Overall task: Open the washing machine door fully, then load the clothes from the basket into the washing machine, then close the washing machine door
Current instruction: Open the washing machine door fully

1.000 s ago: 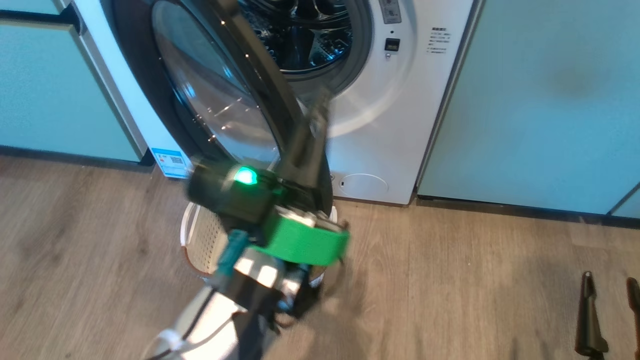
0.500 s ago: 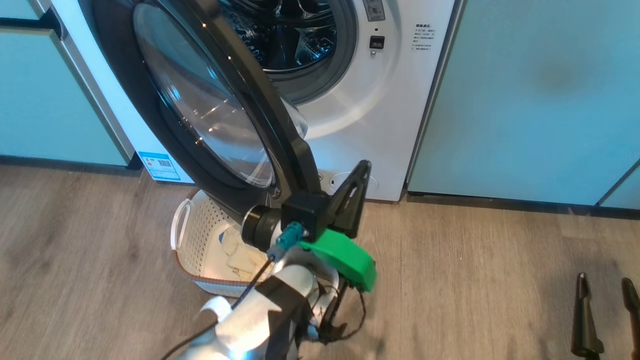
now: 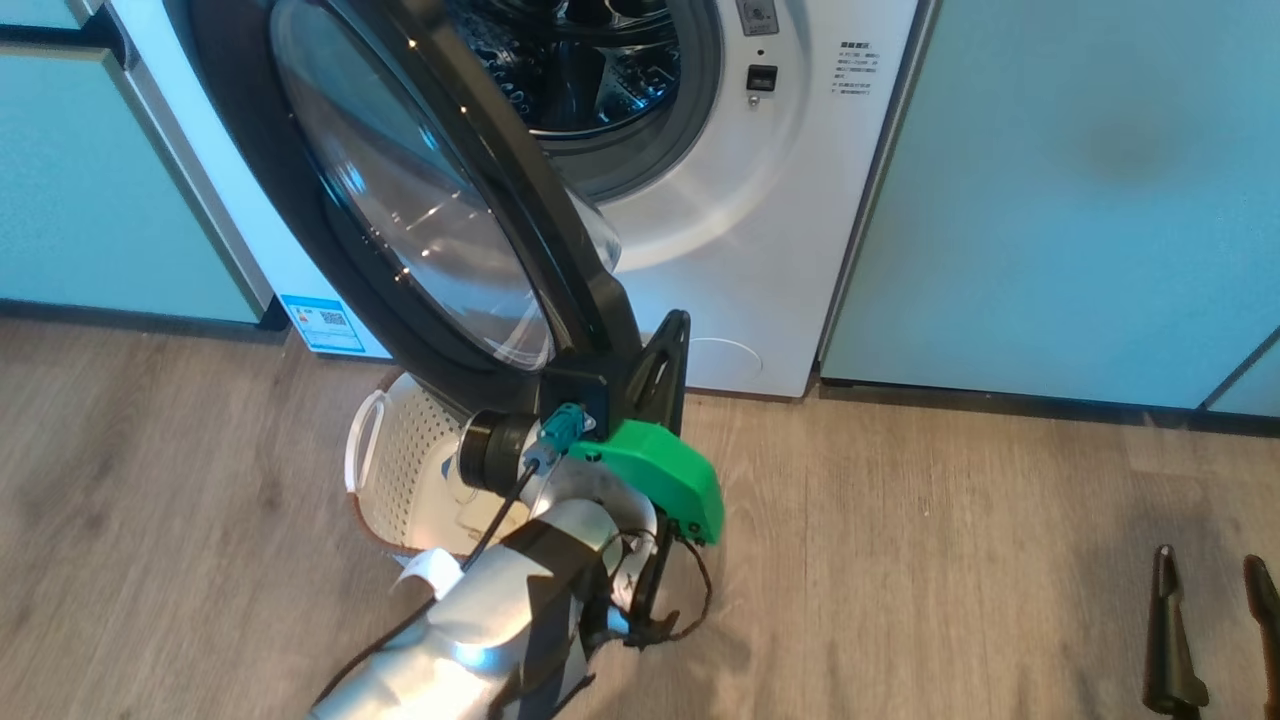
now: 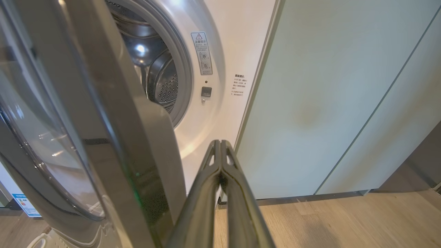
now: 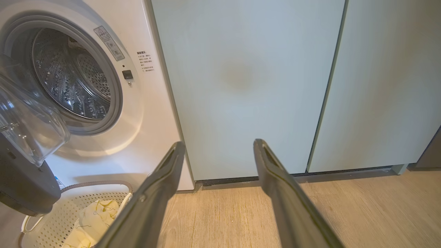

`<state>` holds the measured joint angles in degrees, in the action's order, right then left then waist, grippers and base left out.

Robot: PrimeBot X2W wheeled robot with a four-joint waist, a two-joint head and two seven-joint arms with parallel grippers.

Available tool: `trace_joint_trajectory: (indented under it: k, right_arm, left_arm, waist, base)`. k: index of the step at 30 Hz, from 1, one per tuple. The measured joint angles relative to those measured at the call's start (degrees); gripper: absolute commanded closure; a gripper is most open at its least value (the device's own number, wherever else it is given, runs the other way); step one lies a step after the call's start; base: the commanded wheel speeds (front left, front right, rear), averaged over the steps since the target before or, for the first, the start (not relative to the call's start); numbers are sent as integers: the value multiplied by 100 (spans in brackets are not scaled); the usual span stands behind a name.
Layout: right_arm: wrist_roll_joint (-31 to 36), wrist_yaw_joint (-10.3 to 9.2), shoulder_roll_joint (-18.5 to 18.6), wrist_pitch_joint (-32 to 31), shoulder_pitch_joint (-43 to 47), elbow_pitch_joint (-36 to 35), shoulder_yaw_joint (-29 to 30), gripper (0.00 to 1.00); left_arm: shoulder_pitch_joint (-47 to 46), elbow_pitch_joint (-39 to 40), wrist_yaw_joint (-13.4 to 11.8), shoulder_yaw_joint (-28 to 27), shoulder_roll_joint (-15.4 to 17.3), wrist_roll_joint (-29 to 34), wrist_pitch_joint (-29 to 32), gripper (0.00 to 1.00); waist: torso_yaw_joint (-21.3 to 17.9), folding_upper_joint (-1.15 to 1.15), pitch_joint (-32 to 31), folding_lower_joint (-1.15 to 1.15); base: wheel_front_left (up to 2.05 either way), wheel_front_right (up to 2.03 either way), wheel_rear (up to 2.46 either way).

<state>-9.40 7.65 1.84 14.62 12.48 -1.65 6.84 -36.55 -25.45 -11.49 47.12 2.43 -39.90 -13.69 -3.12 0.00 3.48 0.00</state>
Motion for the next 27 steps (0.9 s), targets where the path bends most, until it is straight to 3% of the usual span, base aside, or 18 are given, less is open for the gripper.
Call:
trace_joint_trajectory:
  k: [10, 27]
  right_arm:
    - [-1, 0, 0, 0, -5, -3, 70, 0]
    - [41, 0, 0, 0, -10, -34, 183, 0]
  left_arm:
    - [-73, -91, -75, 235, -1, -167, -48, 100]
    - [-47, -44, -76, 497, -89, -119, -74, 100]
  waist:
    - [163, 0, 91, 0]
    - [774, 0, 160, 0]
  base:
    - [0, 0, 0]
    - [0, 0, 0]
